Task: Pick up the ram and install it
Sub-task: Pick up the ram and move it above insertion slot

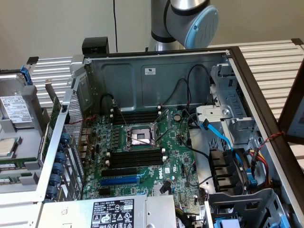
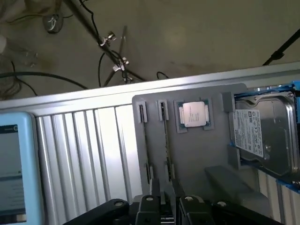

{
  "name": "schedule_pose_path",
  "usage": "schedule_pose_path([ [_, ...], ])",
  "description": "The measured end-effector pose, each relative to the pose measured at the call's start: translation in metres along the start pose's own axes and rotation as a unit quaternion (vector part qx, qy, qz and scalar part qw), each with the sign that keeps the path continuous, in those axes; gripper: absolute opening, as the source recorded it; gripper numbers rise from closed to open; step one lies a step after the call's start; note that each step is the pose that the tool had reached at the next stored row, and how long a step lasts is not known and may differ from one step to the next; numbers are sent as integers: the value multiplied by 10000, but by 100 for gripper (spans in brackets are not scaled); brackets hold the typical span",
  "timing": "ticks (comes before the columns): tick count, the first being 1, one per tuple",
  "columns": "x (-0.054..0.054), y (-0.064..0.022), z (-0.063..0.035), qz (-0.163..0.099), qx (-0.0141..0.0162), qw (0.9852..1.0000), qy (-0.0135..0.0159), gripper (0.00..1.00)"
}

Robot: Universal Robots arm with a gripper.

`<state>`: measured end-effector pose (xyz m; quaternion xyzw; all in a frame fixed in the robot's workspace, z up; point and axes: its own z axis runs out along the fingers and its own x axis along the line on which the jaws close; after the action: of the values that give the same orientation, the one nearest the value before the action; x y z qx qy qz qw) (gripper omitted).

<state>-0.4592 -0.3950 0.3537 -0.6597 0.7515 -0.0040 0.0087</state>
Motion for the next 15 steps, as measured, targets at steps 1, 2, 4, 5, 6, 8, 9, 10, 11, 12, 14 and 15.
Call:
schedule_pose_path([
  [1, 0, 0, 2, -78, 0, 10000, 4, 24],
  [2, 0, 0, 5, -149, 0, 9999, 10, 24],
  [4, 0, 0, 17, -294, 1, 9996, 21, 31],
  [5, 0, 0, 23, -363, 2, 9993, 28, 31],
  [6, 0, 1, 30, -428, 2, 9991, 36, 31],
  [8, 0, 1, 42, -553, 3, 9985, 53, 31],
  [9, 0, 2, 50, -610, 4, 9981, 62, 31],
  [10, 0, 3, 57, -661, 5, 9978, 71, 31],
  [11, 1, 5, 65, -703, 6, 9975, 80, 31],
  [12, 1, 7, 74, -739, 6, 9972, 90, 31],
  [14, 5, 32, 140, -883, 17, 9960, 143, 50],
  [15, 6, 36, 154, -855, 20, 9962, 145, 56],
])
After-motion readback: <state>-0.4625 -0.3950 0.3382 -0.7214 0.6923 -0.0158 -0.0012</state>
